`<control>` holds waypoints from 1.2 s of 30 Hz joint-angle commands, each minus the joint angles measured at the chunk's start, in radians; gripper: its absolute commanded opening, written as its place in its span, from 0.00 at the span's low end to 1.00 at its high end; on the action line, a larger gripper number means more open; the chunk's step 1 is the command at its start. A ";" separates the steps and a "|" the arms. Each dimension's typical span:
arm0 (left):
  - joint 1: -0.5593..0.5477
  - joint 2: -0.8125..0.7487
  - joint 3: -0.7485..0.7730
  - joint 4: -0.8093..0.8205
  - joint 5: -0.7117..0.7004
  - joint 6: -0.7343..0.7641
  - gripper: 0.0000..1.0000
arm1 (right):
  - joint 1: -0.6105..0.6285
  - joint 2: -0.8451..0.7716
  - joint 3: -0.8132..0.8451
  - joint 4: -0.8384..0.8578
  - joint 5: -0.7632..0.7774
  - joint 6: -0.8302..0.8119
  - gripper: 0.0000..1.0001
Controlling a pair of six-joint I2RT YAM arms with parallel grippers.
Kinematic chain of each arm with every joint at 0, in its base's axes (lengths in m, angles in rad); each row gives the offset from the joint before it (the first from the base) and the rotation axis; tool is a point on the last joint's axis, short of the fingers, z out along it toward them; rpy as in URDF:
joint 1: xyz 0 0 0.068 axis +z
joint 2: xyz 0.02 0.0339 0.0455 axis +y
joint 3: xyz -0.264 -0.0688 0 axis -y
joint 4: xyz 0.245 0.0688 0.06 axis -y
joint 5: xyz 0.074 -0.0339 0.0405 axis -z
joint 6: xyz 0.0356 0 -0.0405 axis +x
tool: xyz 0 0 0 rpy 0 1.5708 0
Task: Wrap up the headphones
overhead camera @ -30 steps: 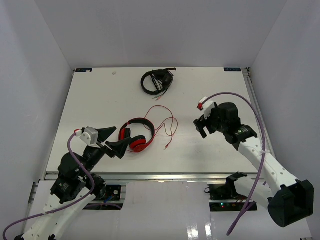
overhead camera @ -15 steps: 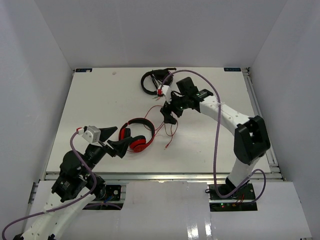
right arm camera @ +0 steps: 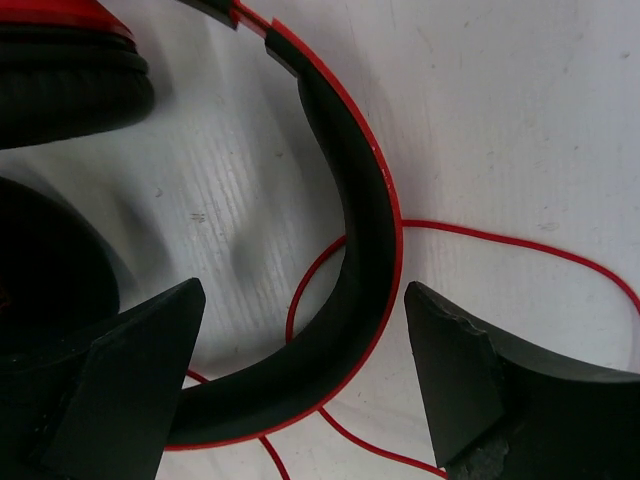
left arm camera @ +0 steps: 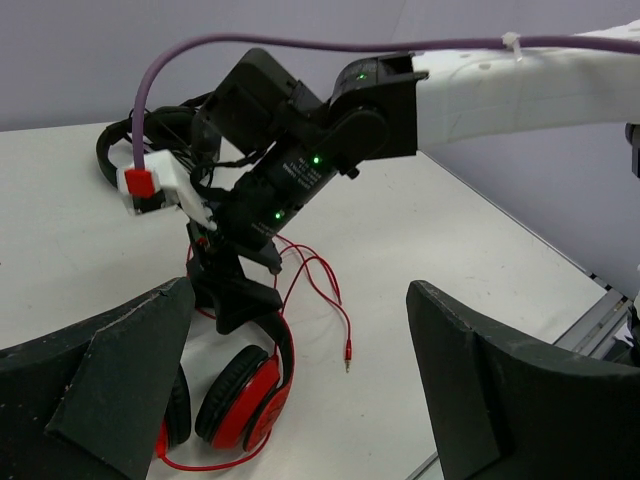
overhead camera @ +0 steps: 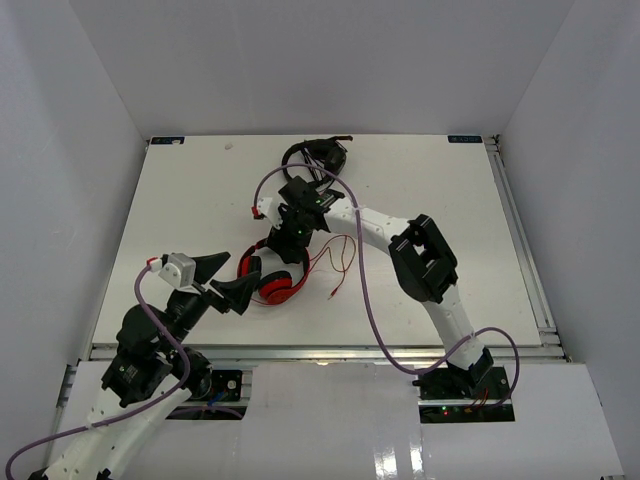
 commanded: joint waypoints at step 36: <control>0.001 0.033 -0.012 0.026 0.048 -0.009 0.98 | -0.135 -0.350 -0.075 0.005 0.058 0.063 0.08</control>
